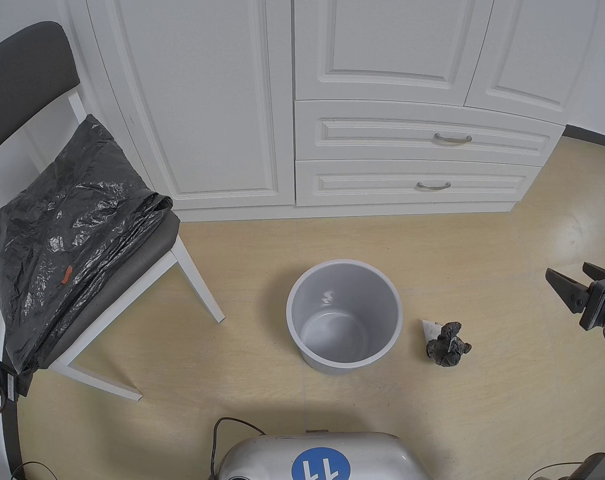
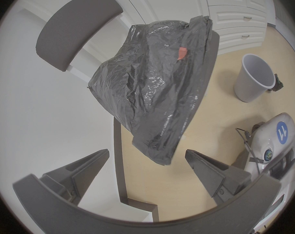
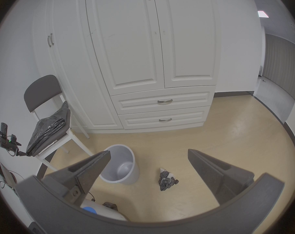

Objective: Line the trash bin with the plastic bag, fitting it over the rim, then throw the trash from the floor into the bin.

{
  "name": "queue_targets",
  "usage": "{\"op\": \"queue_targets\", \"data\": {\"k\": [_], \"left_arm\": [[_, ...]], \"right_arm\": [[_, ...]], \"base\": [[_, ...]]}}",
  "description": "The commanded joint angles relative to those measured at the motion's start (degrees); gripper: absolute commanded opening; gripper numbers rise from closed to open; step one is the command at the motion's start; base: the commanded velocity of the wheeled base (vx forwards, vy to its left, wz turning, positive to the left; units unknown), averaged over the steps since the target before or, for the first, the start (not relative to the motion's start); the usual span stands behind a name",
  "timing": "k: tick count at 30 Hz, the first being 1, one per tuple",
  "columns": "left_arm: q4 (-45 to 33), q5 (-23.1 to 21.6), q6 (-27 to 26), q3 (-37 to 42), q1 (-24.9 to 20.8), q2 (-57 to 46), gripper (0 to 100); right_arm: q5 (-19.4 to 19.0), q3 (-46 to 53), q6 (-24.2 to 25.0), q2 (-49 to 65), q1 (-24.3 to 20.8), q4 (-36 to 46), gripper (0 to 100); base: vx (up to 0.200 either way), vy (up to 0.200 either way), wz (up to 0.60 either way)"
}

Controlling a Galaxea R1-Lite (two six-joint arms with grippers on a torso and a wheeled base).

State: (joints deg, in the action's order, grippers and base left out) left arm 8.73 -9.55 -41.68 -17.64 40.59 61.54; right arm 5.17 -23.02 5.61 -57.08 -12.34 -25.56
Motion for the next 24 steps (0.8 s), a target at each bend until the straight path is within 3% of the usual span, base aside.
{"op": "queue_targets", "data": {"k": [1,6,17,24], "left_arm": [[3.75,1.37,-0.07,0.76,0.01,7.1,100],[8.15,2.34,-0.07,1.2,0.01,10.53,100],[9.99,2.34,0.28,1.03,0.01,14.66,100],[21.95,2.16,0.9,1.47,2.82,22.66,100]], "right_arm": [[0.72,-0.01,-0.07,0.04,-0.06,-1.16,100],[0.72,0.25,-0.16,-0.14,-0.06,-1.42,100],[0.72,-0.01,-0.07,0.39,-0.06,-1.51,100],[0.63,0.25,0.19,0.47,-0.14,-4.06,100]], "base": [[0.0,0.0,0.0],[0.0,0.0,0.0],[0.0,0.0,0.0],[0.0,0.0,0.0]]}}
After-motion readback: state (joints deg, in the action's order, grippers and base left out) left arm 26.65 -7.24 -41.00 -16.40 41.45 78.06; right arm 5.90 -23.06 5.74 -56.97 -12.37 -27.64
